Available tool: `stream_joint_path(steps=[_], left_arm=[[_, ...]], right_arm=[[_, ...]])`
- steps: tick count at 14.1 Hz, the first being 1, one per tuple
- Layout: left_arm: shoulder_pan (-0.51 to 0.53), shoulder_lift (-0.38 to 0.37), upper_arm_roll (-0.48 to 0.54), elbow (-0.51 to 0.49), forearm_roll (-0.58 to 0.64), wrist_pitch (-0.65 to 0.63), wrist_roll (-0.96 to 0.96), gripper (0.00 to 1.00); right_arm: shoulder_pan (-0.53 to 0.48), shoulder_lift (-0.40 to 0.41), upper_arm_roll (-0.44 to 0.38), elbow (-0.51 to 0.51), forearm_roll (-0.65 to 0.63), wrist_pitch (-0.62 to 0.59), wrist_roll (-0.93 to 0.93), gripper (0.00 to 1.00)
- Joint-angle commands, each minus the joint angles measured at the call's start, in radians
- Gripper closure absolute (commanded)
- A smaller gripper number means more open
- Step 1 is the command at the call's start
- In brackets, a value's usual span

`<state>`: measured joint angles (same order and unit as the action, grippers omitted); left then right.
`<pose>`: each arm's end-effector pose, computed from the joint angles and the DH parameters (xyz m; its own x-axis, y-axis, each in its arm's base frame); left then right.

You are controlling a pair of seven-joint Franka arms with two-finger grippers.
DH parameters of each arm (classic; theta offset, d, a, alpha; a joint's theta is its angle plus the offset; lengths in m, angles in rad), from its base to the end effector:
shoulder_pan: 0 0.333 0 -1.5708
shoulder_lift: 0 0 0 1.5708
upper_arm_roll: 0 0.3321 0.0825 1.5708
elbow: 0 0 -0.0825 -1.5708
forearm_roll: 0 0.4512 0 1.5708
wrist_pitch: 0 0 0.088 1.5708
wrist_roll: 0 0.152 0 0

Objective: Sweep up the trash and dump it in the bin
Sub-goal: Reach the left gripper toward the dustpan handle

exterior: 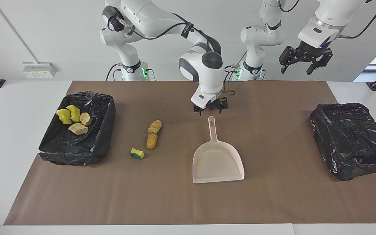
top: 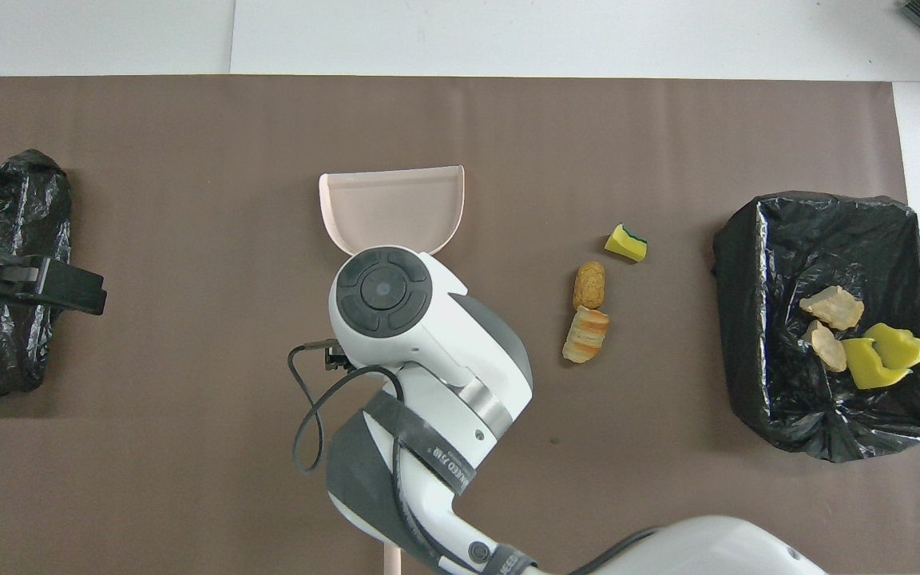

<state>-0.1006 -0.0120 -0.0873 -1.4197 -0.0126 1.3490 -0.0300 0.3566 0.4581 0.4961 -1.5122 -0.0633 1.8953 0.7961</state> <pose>0.5784 -0.1125 0.6638 0.9854 -0.1596 -0.0590 -0.1593 -0.9872 0.0096 0.5251 0.5273 0.3709 0.9914 0.0415 -0.1239 0.0303 -0.9954 -0.0907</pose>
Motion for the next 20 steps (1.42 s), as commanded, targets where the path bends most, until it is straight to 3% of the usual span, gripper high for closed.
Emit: stream_joint_path(steps=[1,3,5,8,12,16,17,18,20], left_arm=[[-0.027,-0.040,-0.017,-0.111,0.011,0.111,-0.028,0.00],[-0.086,-0.042,-0.020,-0.232,0.011,0.287,-0.134,0.00],[-0.149,-0.016,-0.020,-0.310,0.013,0.436,-0.186,0.00],[-0.211,0.065,-0.019,-0.331,0.017,0.510,-0.201,0.00],[-0.349,0.220,-0.019,-0.354,0.091,0.681,-0.365,0.00],[-0.367,0.267,-0.019,-0.418,0.092,0.817,-0.396,0.00],[-0.367,0.267,-0.019,-0.444,0.092,0.852,-0.406,0.00],[-0.376,0.276,-0.019,-0.450,0.092,0.872,-0.430,0.00],[-0.387,0.316,-0.017,-0.444,0.094,0.920,-0.447,0.00]], right_arm=[[0.024,-0.111,0.032,-0.159,0.048,0.010,0.110,0.00],[0.048,-0.200,0.051,-0.293,0.092,0.031,0.141,0.00],[0.096,-0.304,0.053,-0.453,0.178,0.129,0.140,0.00],[0.188,-0.432,0.052,-0.664,0.281,0.255,0.115,0.00],[0.228,-0.461,0.053,-0.758,0.289,0.301,0.112,0.00],[0.254,-0.455,0.052,-0.784,0.293,0.365,0.115,0.00],[0.258,-0.457,0.052,-0.795,0.296,0.378,0.115,0.07],[0.258,-0.457,0.052,-0.795,0.297,0.377,0.112,0.32],[0.259,-0.455,0.052,-0.795,0.297,0.380,0.101,0.97]])
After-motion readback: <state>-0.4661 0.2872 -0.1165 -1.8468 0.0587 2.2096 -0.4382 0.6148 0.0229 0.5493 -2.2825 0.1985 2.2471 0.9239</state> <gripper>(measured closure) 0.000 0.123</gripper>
